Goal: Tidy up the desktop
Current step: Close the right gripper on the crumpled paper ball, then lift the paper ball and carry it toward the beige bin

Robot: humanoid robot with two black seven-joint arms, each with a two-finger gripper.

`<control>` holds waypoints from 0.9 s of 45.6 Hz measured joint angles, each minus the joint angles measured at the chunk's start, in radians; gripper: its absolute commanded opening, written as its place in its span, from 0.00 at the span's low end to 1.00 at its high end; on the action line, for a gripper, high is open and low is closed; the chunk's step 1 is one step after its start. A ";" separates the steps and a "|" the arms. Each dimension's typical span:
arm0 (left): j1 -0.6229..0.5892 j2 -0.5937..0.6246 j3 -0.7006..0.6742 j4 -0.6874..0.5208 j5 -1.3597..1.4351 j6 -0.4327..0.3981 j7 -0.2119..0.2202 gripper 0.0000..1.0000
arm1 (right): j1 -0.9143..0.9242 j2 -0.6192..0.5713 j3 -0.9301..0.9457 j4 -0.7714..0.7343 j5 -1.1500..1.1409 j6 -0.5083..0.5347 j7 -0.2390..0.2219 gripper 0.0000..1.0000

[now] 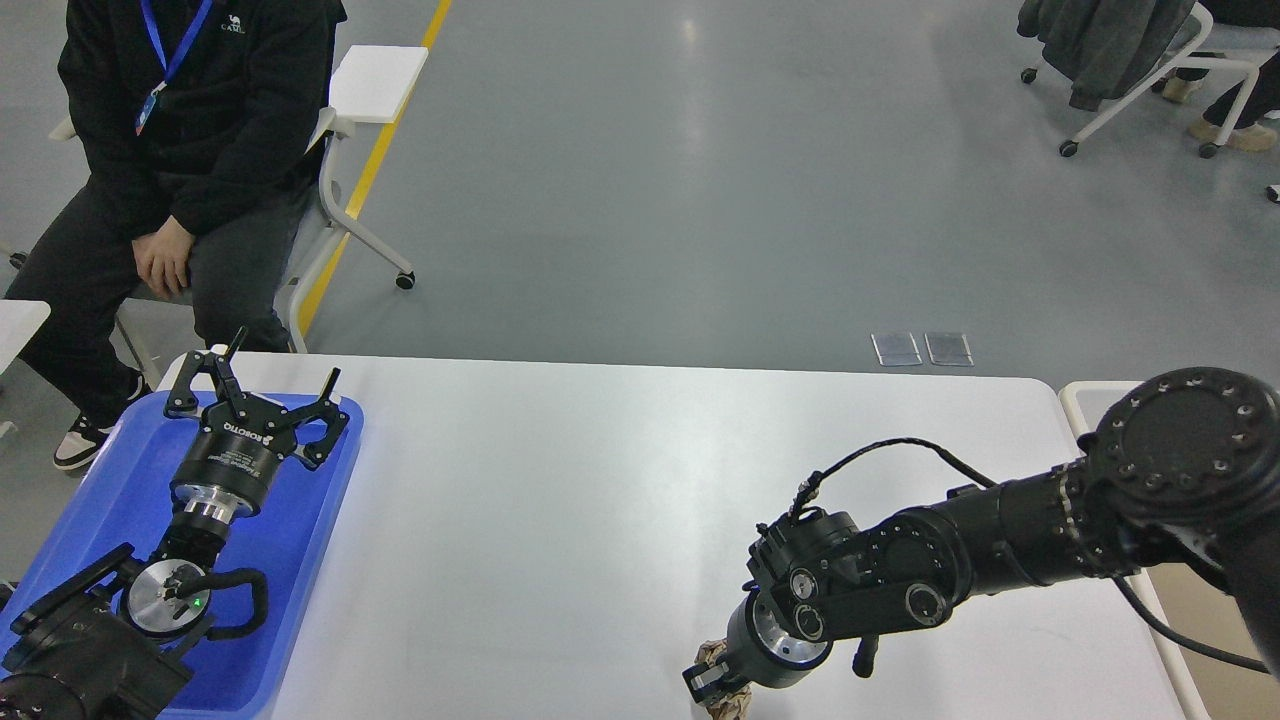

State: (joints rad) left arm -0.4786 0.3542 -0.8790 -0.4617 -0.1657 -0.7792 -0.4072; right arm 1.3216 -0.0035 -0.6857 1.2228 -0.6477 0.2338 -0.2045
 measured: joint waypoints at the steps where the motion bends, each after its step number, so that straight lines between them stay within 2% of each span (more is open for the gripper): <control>1: 0.000 0.000 0.000 0.000 0.000 0.000 0.000 0.99 | 0.006 -0.003 0.000 0.005 0.002 0.000 0.000 0.00; 28: -0.001 -0.001 0.000 0.000 0.000 0.000 0.000 0.99 | 0.347 -0.159 -0.008 0.209 0.049 0.014 0.003 0.00; 41: -0.001 -0.001 0.000 -0.001 0.000 0.000 0.001 0.99 | 0.568 -0.249 -0.011 0.254 0.119 0.198 0.005 0.00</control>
State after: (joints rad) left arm -0.4800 0.3529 -0.8790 -0.4626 -0.1656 -0.7793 -0.4066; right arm 1.8891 -0.2527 -0.6971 1.4772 -0.5285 0.4320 -0.1995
